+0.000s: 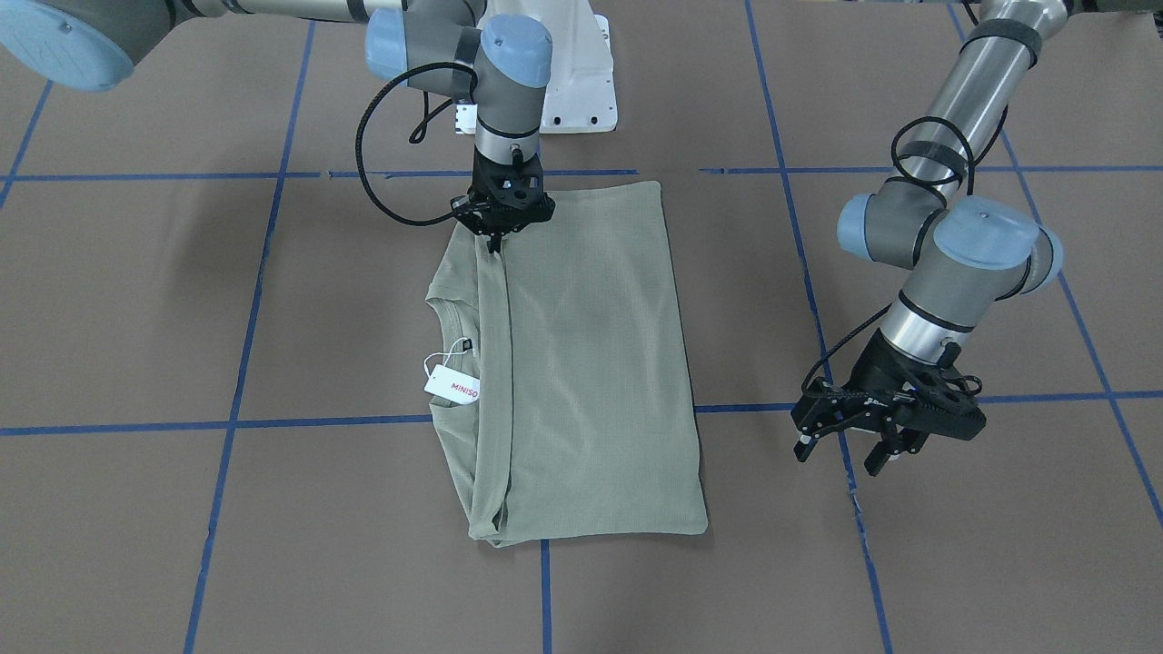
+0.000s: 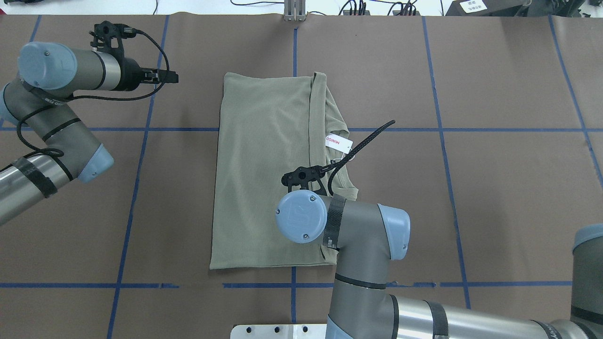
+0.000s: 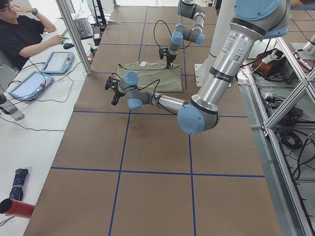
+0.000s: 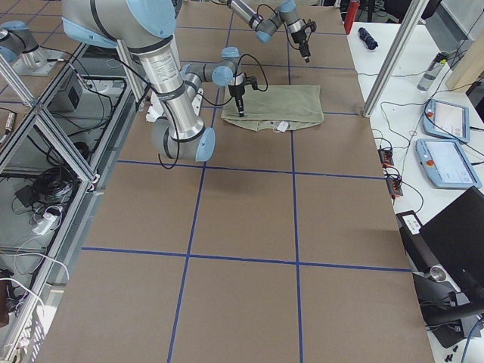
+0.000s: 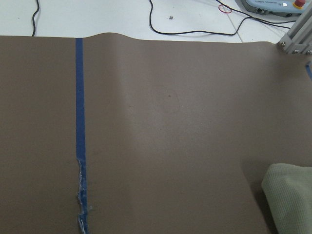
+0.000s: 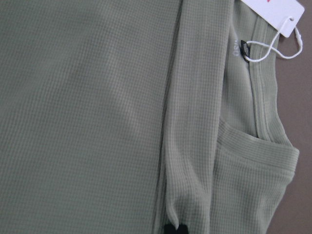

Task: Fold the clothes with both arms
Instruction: 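Press and smooth the folded long edge with the right gripper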

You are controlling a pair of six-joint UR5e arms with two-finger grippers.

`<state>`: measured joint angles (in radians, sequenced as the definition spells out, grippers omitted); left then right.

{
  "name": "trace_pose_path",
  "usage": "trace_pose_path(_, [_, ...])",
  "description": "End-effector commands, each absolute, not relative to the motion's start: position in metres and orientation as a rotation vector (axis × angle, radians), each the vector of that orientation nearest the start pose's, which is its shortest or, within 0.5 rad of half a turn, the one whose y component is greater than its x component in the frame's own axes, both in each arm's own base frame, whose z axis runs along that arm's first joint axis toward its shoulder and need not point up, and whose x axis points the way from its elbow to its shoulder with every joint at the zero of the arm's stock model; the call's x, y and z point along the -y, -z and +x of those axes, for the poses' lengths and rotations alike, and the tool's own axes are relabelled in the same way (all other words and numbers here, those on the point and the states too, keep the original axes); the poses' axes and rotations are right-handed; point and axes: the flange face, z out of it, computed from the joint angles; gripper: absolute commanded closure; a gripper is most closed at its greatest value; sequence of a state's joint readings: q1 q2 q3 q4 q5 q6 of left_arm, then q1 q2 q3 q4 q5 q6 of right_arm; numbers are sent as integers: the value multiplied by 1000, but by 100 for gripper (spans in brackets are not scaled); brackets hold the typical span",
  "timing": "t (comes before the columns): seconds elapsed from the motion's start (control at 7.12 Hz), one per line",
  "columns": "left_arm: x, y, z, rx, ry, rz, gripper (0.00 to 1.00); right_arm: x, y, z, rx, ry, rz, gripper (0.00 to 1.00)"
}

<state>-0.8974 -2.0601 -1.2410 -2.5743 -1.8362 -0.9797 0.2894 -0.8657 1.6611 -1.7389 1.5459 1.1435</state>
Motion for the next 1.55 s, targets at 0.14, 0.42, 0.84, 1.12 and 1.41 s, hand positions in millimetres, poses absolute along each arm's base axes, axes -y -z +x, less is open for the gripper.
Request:
trace_pose_path(0.14, [626,-422,362,-1009,116,610,0,328,-251,-579,570,106,253,100])
trace_pose_path(0.42, [626,-423,362,-1009,116,610,0,319,-282,-542,552,100,248,100])
trace_pose_path(0.84, [626,-423,362,-1009,116,610,0,310,-299,-541,531,101,236,1])
trace_pose_path(1.12, [625,-424,362,-1008,117,609,0,317,-277,-543,578,95,254,0])
trace_pose_path(1.41, [624,-427,361,-1005,119,605,0,314,-251,-553,643,116,272,0])
